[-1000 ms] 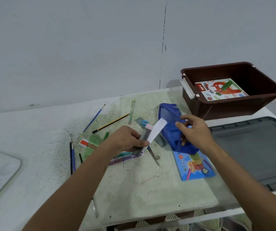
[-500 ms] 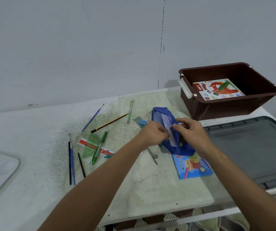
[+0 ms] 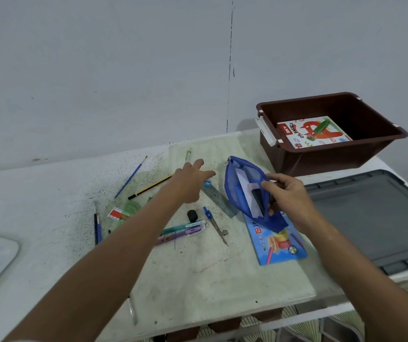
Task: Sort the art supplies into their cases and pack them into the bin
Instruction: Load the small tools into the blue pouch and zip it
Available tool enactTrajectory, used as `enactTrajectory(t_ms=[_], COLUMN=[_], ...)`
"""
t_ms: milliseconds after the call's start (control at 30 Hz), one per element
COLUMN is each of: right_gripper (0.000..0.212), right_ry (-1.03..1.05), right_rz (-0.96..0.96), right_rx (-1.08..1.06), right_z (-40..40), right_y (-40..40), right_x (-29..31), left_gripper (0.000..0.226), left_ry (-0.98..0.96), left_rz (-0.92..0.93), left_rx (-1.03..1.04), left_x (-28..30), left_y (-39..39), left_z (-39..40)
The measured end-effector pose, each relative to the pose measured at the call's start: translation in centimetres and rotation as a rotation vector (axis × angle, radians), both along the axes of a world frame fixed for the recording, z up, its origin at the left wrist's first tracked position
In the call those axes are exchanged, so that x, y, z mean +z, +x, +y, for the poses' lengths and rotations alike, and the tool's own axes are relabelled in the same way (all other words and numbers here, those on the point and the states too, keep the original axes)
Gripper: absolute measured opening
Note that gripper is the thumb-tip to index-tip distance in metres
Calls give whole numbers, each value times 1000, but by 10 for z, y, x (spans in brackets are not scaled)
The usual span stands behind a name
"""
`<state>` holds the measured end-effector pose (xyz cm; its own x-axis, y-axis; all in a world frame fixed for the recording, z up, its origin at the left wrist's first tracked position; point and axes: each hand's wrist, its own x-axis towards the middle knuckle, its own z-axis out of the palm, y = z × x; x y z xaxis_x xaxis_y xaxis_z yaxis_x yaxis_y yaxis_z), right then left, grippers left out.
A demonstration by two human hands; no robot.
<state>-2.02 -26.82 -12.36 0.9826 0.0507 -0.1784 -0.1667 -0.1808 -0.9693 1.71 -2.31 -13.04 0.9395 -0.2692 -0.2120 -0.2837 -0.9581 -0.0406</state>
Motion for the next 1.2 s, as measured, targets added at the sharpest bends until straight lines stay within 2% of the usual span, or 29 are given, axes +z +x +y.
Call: enactTrajectory(t_ms=[67, 167, 267, 333, 567, 733, 867, 967, 1067, 1200], right_gripper=[30, 31, 30, 27, 28, 23, 21, 26, 31, 31], right_ry=[-15, -36, -50, -28, 12, 0, 18, 58, 81, 137], right_rz=[0, 4, -1, -7, 1, -1, -7, -3, 14, 16], right_rx=[35, 57, 67, 68, 64, 107, 120, 88, 88, 92], right_z=[1, 2, -2, -3, -7, -9, -9, -8, -6, 1], right_y=[0, 1, 2, 2, 6, 6, 7, 9, 10, 7], right_x=[-1, -1, 0, 2, 2, 3, 4, 0, -3, -3], left_gripper=[68, 54, 34, 29, 31, 35, 34, 34, 31, 36], left_ry=[87, 81, 35, 4, -162, -245, -296, -505, -742, -874], left_rz=[63, 147, 107, 91, 134, 250, 178, 186, 263, 442], left_rx=[-98, -142, -147, -122, -37, 56, 208, 406, 502, 558], left_x=[0, -1, -2, -3, 0, 19, 51, 73, 86, 81], left_y=[11, 19, 20, 20, 21, 9, -4, -18, -32, -41], left_z=[3, 2, 1, 1, 7, 17, 34, 42, 34, 7])
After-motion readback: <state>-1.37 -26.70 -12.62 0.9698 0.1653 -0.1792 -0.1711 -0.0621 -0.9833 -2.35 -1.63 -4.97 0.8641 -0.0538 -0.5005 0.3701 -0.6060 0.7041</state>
